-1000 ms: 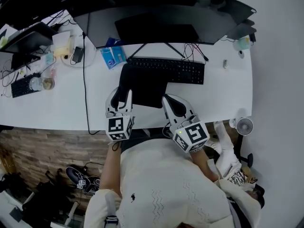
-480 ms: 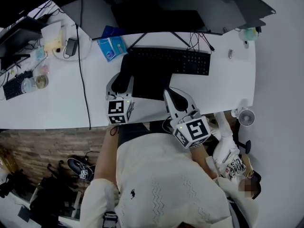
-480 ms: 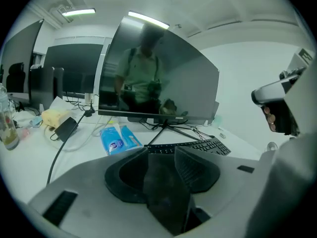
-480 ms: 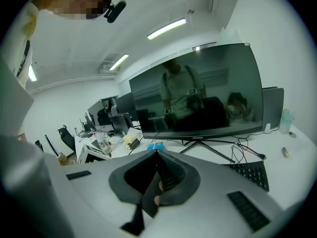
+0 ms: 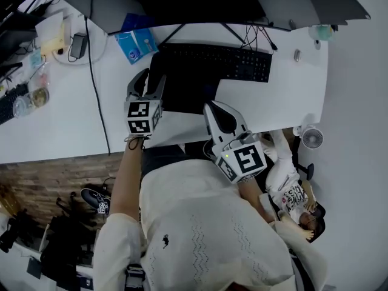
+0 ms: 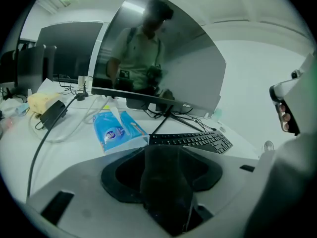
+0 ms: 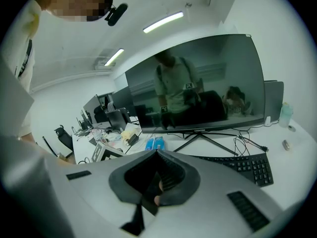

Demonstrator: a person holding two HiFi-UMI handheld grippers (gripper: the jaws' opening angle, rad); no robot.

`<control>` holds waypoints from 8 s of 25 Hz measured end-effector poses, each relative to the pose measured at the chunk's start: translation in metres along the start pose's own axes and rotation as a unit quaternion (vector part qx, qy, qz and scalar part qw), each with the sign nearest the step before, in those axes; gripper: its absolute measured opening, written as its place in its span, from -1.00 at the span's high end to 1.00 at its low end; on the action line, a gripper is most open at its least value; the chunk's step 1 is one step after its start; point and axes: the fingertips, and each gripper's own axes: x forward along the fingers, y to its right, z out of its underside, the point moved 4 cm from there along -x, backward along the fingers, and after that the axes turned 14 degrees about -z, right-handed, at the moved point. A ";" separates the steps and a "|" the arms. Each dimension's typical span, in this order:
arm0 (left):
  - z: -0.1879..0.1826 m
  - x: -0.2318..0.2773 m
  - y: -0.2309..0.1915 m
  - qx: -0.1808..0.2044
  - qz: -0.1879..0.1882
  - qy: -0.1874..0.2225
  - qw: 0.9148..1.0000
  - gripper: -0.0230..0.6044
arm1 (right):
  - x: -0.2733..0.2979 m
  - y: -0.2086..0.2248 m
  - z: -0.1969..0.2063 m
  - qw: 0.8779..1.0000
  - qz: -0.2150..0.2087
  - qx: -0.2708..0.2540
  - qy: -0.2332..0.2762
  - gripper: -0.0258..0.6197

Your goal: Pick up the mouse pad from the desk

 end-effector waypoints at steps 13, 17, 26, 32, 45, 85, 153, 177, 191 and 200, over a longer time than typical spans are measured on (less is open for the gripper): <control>0.025 0.042 -0.007 -0.048 0.044 -0.080 0.995 0.14 | 0.006 0.010 0.014 0.999 0.021 0.022 -0.022 0.92; 0.027 0.049 -0.007 -0.053 0.049 -0.088 0.993 0.13 | 0.009 0.012 0.015 0.999 0.027 0.024 -0.025 0.92; 0.029 0.053 -0.004 -0.020 0.018 -0.091 0.995 0.15 | 0.011 0.011 0.020 0.999 0.030 0.030 -0.030 0.92; 0.025 0.045 0.007 -0.003 0.017 -0.086 0.996 0.55 | 0.008 0.010 0.021 0.999 0.032 0.027 -0.029 0.92; 0.018 0.028 0.025 0.042 0.010 -0.057 0.997 0.80 | -0.008 0.007 0.026 0.999 0.030 0.024 -0.015 0.92; 0.003 -0.054 0.076 0.032 -0.069 0.022 0.997 0.80 | -0.079 0.044 0.027 0.999 -0.020 -0.005 0.027 0.92; -0.075 -0.226 0.118 -0.016 -0.072 0.196 0.978 0.80 | -0.142 0.026 -0.083 0.979 -0.041 -0.116 0.165 0.92; -0.127 -0.268 0.122 -0.001 -0.082 0.264 0.961 0.81 | -0.158 0.012 -0.116 0.968 -0.051 -0.146 0.197 0.92; -0.141 -0.286 0.132 0.007 -0.084 0.290 0.953 0.81 | -0.168 0.003 -0.124 0.963 -0.059 -0.164 0.207 0.92; -0.166 -0.298 0.122 0.014 -0.089 0.318 0.944 0.81 | -0.174 -0.011 -0.146 0.954 -0.077 -0.186 0.220 0.92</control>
